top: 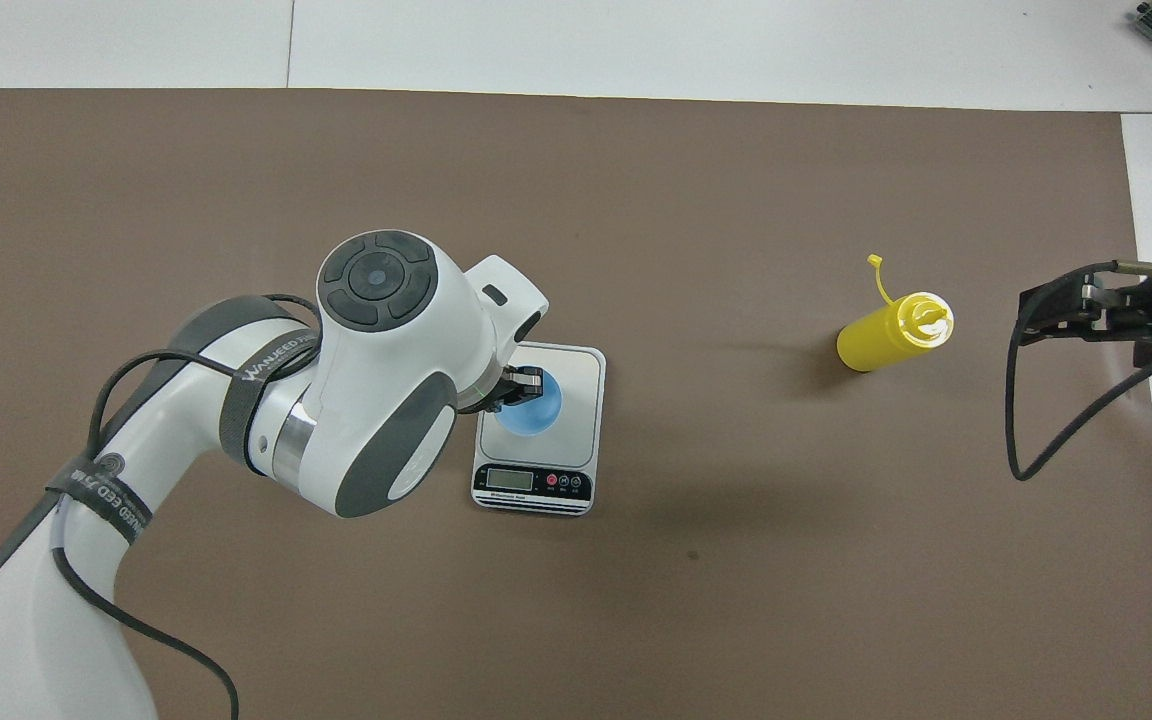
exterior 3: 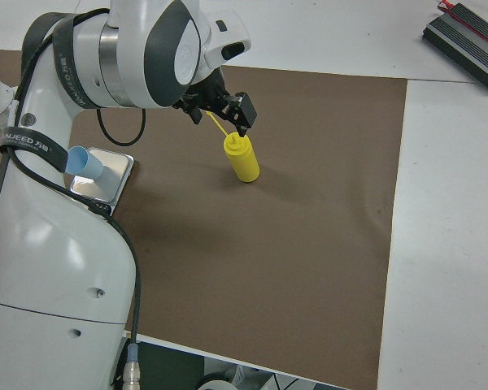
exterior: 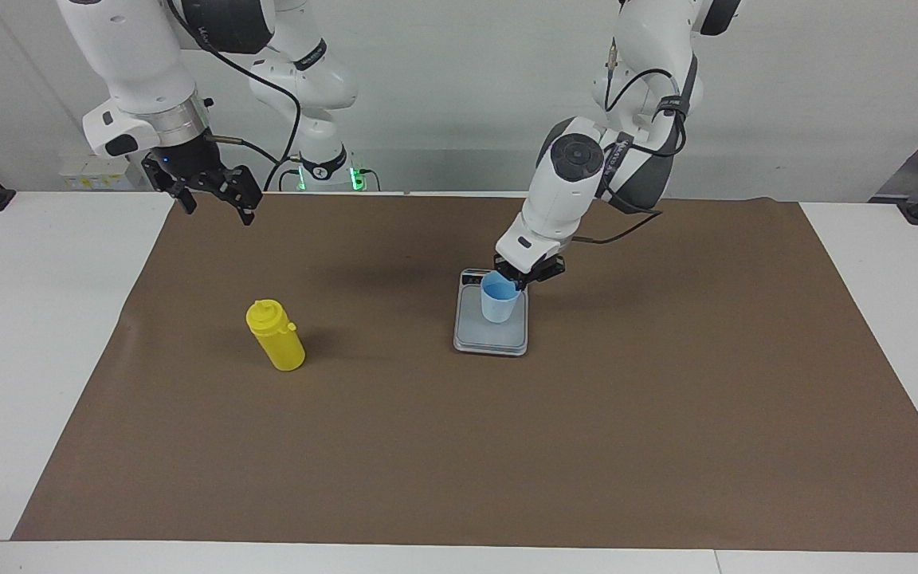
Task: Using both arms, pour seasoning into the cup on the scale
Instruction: 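Carry the blue cup with the left gripper onto the scale, then release the cup and withdraw the left gripper while the right gripper reaches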
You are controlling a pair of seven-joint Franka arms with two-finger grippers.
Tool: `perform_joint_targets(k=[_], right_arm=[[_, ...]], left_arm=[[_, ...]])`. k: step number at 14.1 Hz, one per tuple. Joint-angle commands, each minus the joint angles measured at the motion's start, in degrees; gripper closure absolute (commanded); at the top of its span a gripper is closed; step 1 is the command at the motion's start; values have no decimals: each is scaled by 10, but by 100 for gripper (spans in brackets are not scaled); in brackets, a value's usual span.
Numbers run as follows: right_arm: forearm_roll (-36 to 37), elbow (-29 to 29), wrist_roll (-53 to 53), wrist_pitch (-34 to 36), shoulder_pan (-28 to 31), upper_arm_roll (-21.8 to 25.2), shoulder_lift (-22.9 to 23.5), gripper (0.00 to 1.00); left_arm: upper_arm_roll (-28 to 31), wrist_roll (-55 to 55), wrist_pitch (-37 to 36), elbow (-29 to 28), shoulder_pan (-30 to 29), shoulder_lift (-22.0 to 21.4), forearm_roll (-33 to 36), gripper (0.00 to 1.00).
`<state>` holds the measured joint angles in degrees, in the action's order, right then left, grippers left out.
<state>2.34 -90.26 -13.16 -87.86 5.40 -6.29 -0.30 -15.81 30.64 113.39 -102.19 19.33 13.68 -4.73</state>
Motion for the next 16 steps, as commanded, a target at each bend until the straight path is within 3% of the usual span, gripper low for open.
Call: perform_joint_targets(k=[1,5,7,8,9,13,16], right_arm=[[-15,-13,12,0,9,0,-13,0],[-15,-18,3,-7,8,0,-14,0],[-15,-19,3,-8,9,0,-15,0],[-15,-19,2,-8,10,0,-15,0],[-15,-19,-1,-9,10,0,-15,0],[-15,-19,-45,-21,15,0,-14,0],[-21,-19,-139,-52,27,0,-7,0]], left_arm=[[9,13,37,-23,19,-4,12,100],[9,17,42,-24,23,-2,12,98],[10,16,30,-14,19,-2,12,32],[10,15,20,-3,14,-4,12,8],[12,15,-1,14,12,-6,12,0],[17,12,-89,78,-17,-30,35,0],[16,-29,-113,83,-78,-73,41,0]])
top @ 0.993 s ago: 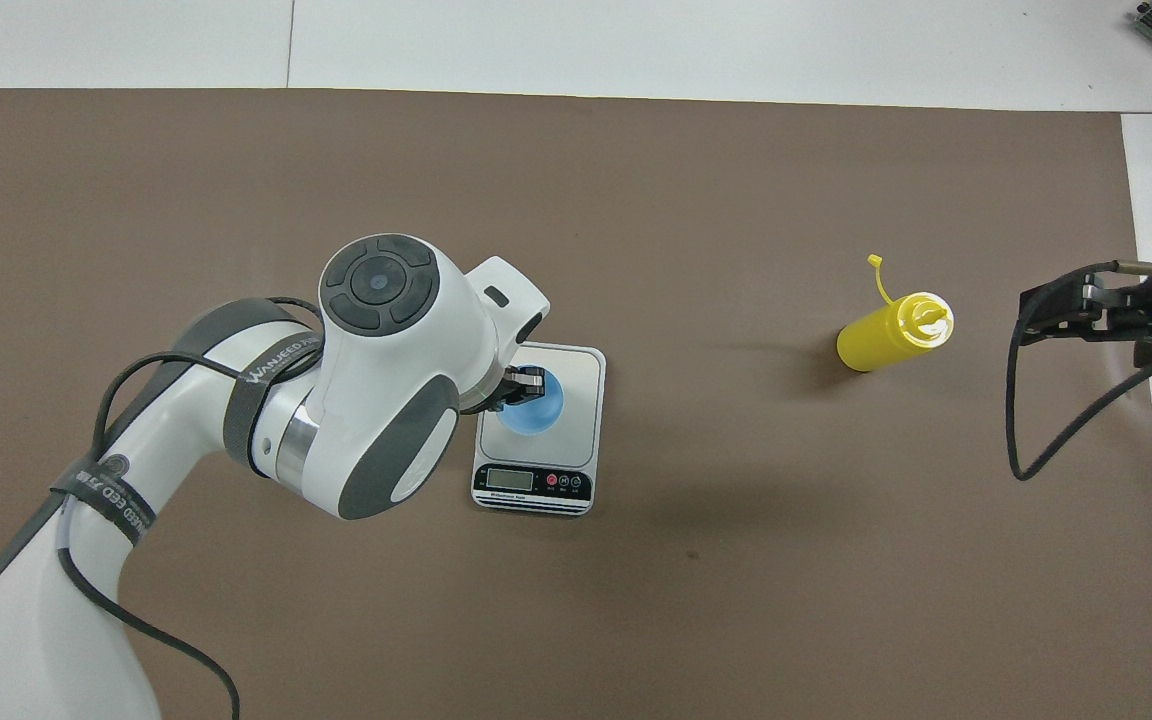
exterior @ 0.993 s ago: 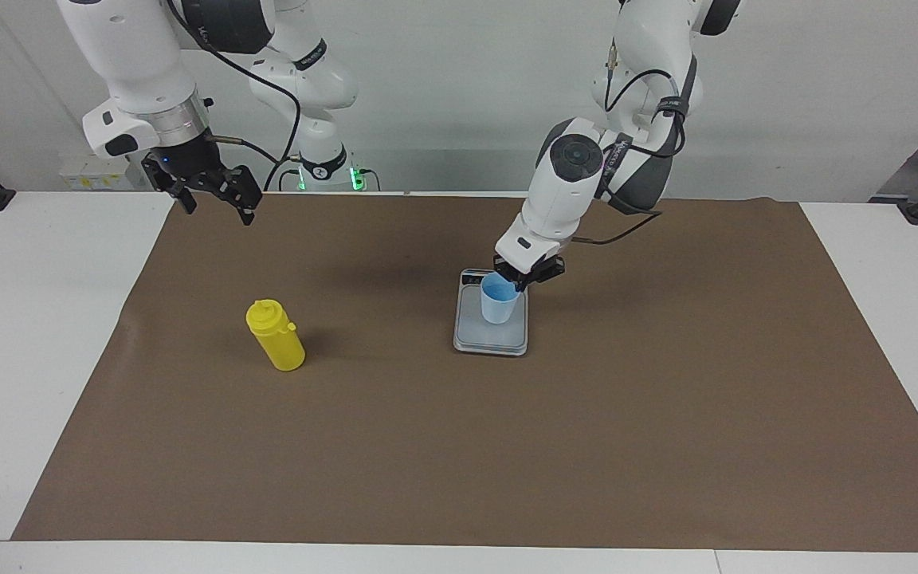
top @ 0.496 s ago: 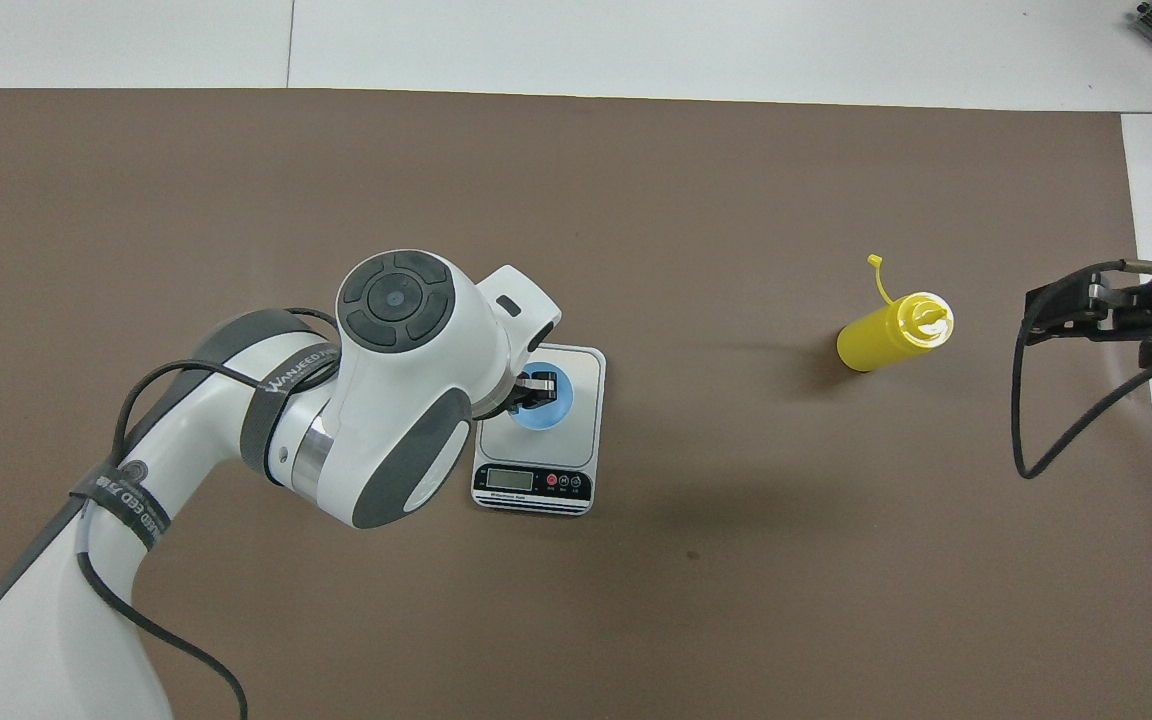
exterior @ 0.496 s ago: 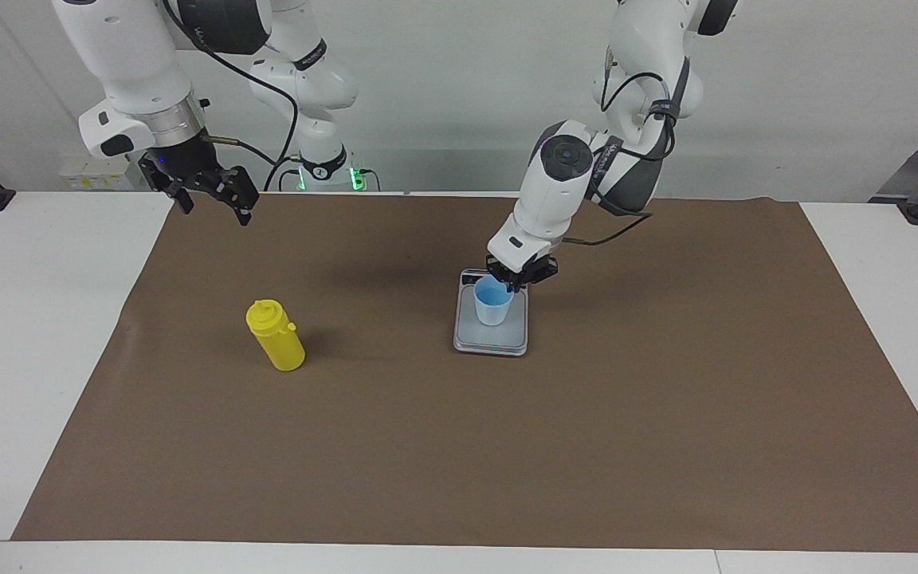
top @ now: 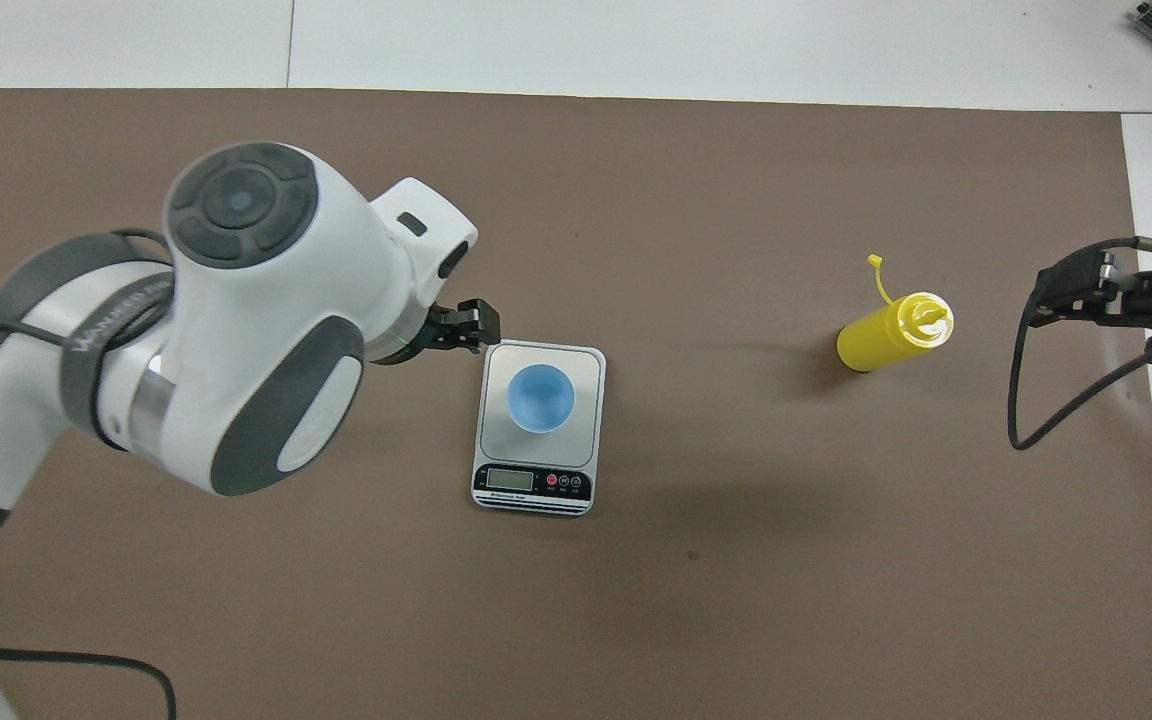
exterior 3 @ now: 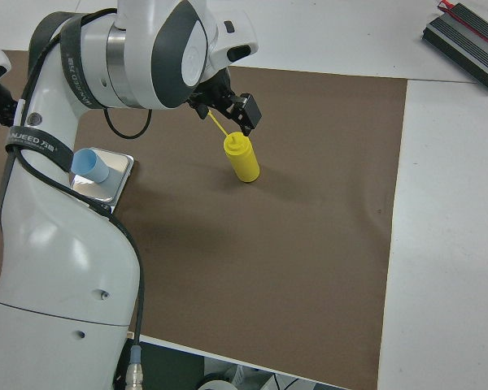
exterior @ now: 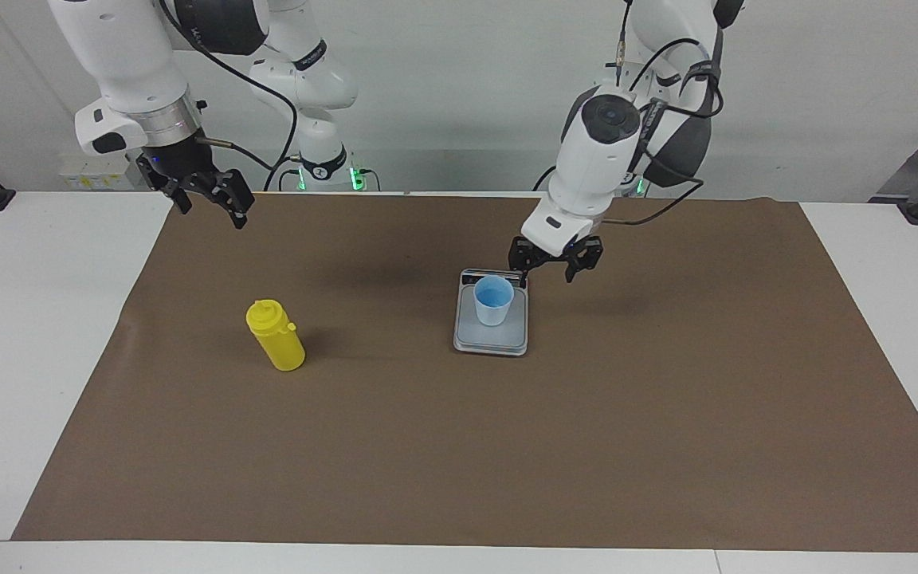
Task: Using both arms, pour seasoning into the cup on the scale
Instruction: 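Release the cup and withdraw the left gripper while the right gripper reaches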
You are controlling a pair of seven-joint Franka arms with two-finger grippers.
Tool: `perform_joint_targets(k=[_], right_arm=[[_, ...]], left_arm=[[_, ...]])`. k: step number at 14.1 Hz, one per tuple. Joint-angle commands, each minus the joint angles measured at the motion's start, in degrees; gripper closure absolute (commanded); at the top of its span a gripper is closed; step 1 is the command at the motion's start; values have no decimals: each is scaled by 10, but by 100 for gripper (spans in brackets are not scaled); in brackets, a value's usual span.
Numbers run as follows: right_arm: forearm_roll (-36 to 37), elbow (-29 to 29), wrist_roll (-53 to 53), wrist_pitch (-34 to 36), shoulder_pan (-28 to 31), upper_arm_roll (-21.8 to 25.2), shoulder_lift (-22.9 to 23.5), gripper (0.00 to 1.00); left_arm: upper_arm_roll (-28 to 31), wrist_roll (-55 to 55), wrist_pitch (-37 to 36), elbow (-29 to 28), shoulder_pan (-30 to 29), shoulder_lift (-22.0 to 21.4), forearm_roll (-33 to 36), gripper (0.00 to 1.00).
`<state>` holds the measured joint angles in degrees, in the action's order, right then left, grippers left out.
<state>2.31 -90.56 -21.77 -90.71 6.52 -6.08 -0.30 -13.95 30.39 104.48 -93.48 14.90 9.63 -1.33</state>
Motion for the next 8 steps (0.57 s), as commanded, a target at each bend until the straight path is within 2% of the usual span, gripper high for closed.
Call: perform_joint_targets(k=[1,4,8], right_arm=[[-45,-15,-102,-35,24,-2,2,0],[-84,-15,-222,-81,38,-2,29,0],[-113,-3,-247,-88,82,-2,81,0]], left_arm=[[-3,-56,-38,-4,-61,-48,7,0],[-2,-173,-82,-2,-134,-79,6,0],[2,-303,-127,3,-202,-91,9,0]])
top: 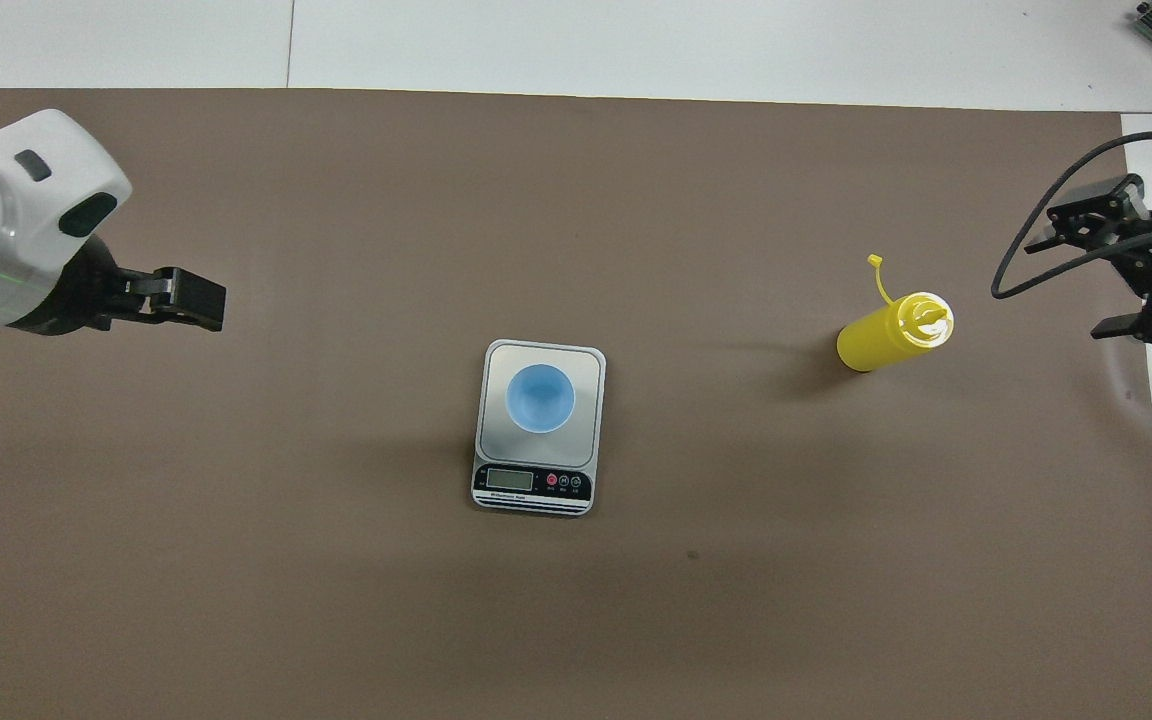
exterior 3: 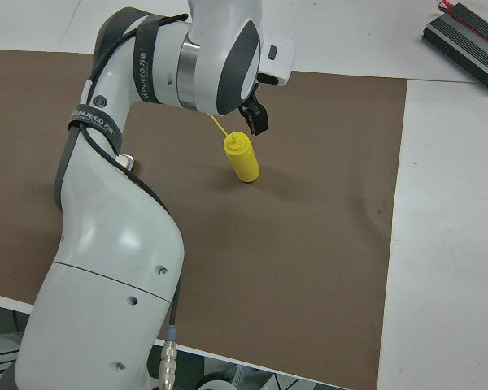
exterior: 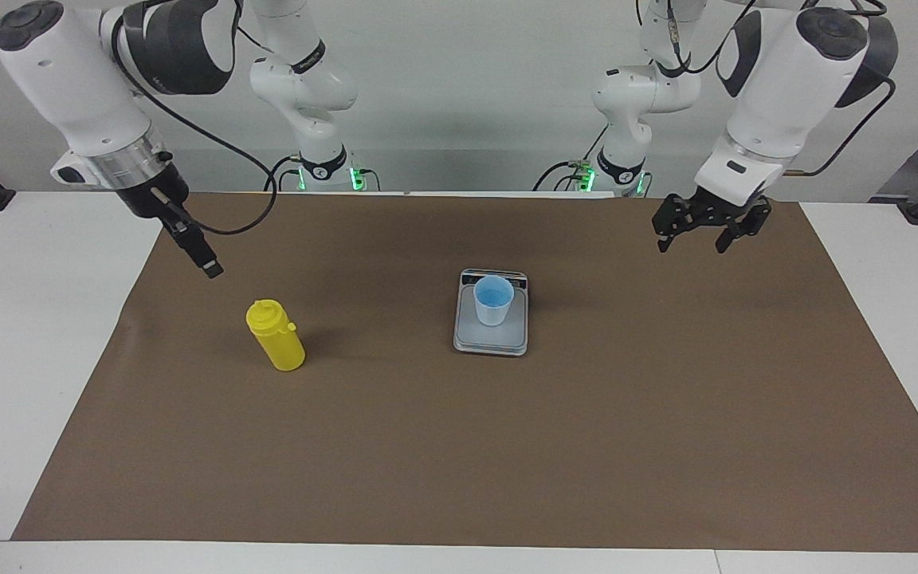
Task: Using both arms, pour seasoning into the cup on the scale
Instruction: 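Release the cup and withdraw the left gripper while the right gripper reaches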
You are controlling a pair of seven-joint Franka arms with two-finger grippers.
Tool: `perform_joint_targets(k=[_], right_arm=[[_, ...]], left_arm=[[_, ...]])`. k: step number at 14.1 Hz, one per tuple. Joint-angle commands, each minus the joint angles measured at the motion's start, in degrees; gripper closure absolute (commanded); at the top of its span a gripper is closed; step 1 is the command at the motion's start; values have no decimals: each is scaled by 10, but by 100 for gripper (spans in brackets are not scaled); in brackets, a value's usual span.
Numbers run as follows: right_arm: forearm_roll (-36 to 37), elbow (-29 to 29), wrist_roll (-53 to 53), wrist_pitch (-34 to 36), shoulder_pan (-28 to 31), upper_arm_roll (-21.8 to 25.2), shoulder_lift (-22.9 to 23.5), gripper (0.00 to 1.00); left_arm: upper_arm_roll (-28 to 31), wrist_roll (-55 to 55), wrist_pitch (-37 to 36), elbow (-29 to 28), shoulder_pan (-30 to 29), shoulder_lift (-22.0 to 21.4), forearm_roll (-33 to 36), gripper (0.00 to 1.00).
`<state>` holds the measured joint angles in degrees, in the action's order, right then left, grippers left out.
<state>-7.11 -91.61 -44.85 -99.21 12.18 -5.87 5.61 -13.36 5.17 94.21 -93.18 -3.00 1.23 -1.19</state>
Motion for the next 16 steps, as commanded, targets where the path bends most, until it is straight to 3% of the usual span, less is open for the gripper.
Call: perform_joint_targets(k=[1,4,12,16], right_arm=[[-19,13,-25,3,36,-5,37,0],[-63,19,-30,13,64,-4,80,0],[-146,8,-44,10,75,-4,203,0],[-201,-30,-63,6,75,-4,212,0]], left_arm=[[-4,-69,-37,10,-35,-9,11,0],[-6,-111,-81,57,-47,-2,51,0],[-6,-38,-83,59,-61,2,11,0],[-8,-46,-86,68,-65,1,15,0]])
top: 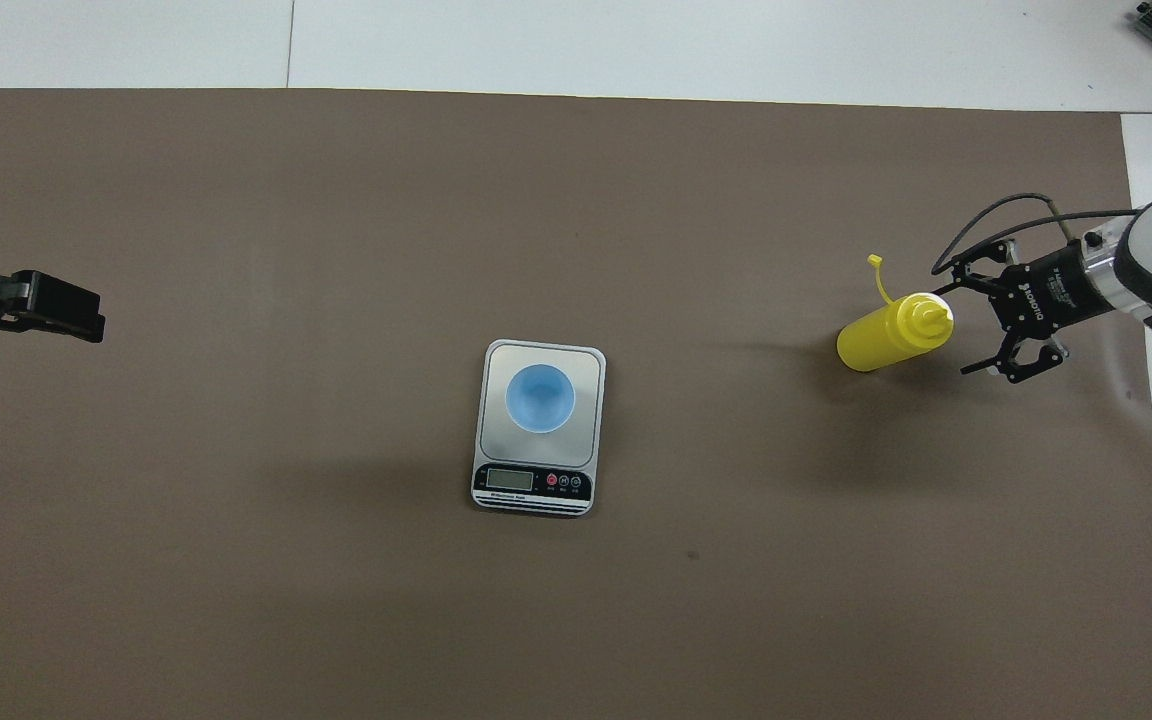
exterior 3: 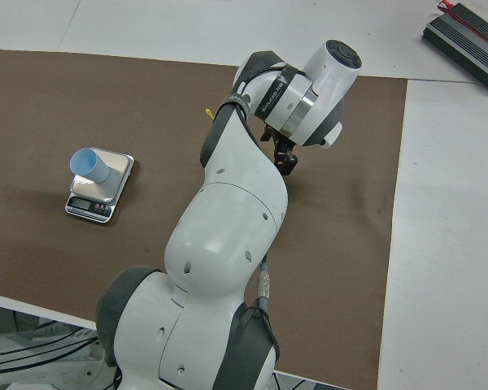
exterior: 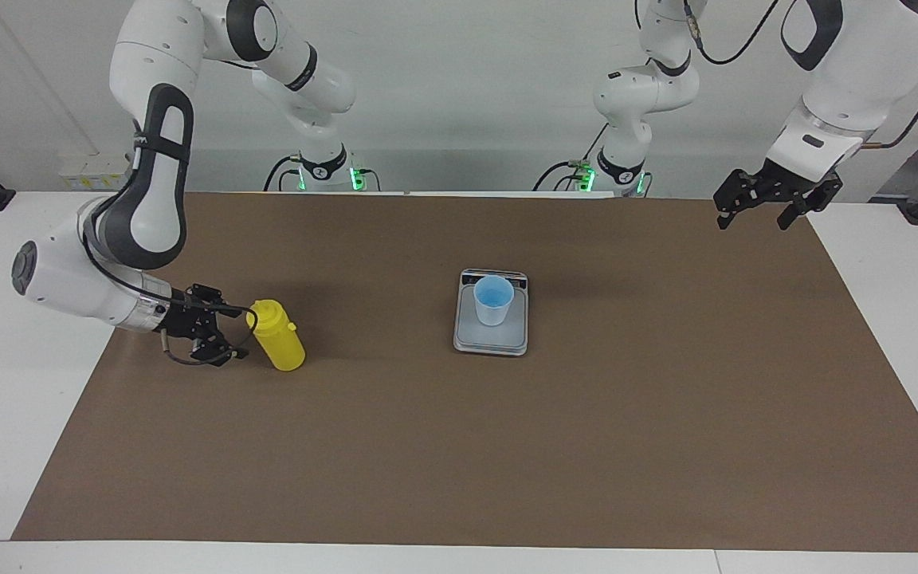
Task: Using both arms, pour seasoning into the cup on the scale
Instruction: 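Grasp the yellow squeeze bottle with the right gripper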
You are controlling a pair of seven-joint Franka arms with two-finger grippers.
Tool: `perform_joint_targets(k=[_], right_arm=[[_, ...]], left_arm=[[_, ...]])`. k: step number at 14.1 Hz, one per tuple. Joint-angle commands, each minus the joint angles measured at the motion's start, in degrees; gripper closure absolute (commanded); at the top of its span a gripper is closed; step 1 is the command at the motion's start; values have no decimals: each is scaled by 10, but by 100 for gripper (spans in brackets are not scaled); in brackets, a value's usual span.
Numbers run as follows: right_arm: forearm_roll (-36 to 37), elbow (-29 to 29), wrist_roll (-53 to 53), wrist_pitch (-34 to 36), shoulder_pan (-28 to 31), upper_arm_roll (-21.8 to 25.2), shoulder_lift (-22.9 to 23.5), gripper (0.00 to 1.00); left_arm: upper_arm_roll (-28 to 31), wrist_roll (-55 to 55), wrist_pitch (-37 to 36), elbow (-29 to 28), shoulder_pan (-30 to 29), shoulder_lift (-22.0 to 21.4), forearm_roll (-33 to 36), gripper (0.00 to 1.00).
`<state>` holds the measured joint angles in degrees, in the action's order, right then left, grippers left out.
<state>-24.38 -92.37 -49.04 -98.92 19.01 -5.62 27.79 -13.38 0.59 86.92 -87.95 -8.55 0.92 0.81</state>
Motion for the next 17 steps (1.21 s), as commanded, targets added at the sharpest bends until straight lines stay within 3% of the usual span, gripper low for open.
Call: perform_joint_targets(k=[1,9,10,11,12,13,14,17], right_arm=[[-44,-30,-28,2,6,-6,-10,0],[-105,-50,-67,14,-8,-7,-15,0],[-106,-50,-67,13,-9,-7,-15,4],[-105,-51,-65,7,-10,-7,-15,16],[-106,-50,-67,7,-9,-8,-14,49],[-106,-49,-69,7,-10,-8,-15,75],[-106,-48,-72,6,-14,-9,-18,89],[-95,-47,-131,-35,-46,-7,-50,98]], left_arm=[[-8,-1,-14,14,-9,2,-5,0],[-8,-19,-13,2,-9,-3,-3,0],[-9,-19,-14,2,-9,-4,-3,0],[-9,-20,-18,-9,-8,-7,-3,0],[-9,-20,-18,-32,-9,-25,-4,0],[-9,-20,-9,-51,-10,-37,-4,0],[-8,-21,-9,-52,-10,-37,-4,0],[-9,-24,-7,-50,-10,-37,-4,0]])
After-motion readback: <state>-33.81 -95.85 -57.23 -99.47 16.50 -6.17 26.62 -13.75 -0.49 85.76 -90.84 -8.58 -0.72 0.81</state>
